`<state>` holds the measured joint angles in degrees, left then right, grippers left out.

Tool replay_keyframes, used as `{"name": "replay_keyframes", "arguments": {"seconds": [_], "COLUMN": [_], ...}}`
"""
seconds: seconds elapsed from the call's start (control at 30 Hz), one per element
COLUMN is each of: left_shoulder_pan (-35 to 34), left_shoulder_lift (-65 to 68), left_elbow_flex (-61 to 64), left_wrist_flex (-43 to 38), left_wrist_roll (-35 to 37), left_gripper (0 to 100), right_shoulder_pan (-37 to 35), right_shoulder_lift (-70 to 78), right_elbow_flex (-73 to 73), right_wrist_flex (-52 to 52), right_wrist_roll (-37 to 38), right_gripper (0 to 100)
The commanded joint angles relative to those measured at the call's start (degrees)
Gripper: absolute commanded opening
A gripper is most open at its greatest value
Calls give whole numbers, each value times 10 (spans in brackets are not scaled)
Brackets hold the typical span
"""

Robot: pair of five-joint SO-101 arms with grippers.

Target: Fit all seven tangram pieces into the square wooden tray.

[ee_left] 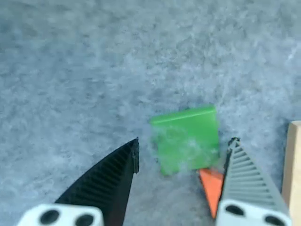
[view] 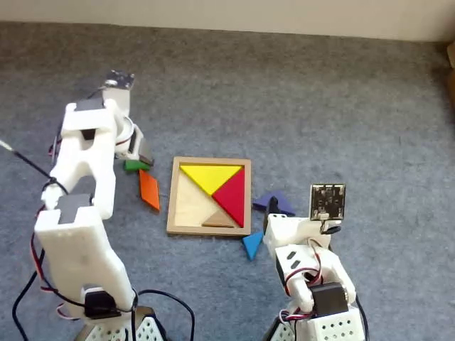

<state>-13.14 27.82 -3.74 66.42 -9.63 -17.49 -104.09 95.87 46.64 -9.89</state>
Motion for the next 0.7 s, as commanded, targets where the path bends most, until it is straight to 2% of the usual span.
{"name": "replay_keyframes", "arguments": {"seconds": [0.0, 0.17, 0.37, 0.67], "left_shoulder_pan": [19, 19, 20, 31], "left_shoulder_lift": [15, 22, 23, 19], "left_elbow_flex": [-27, -27, -27, -22], "left_wrist_flex": [-5, -3, -3, -2], "left_wrist_roll": [6, 7, 4, 4], "left_gripper": [290, 286, 182, 178], "right_shoulder_pan": [-7, -7, -6, -6], "right_shoulder_lift": [-3, -3, -3, -3], "right_elbow_flex": [24, 24, 24, 24], "right_wrist_flex": [-15, -15, -15, -15], "right_wrist_roll": [9, 9, 9, 10], "right_gripper": [332, 332, 332, 332]}}
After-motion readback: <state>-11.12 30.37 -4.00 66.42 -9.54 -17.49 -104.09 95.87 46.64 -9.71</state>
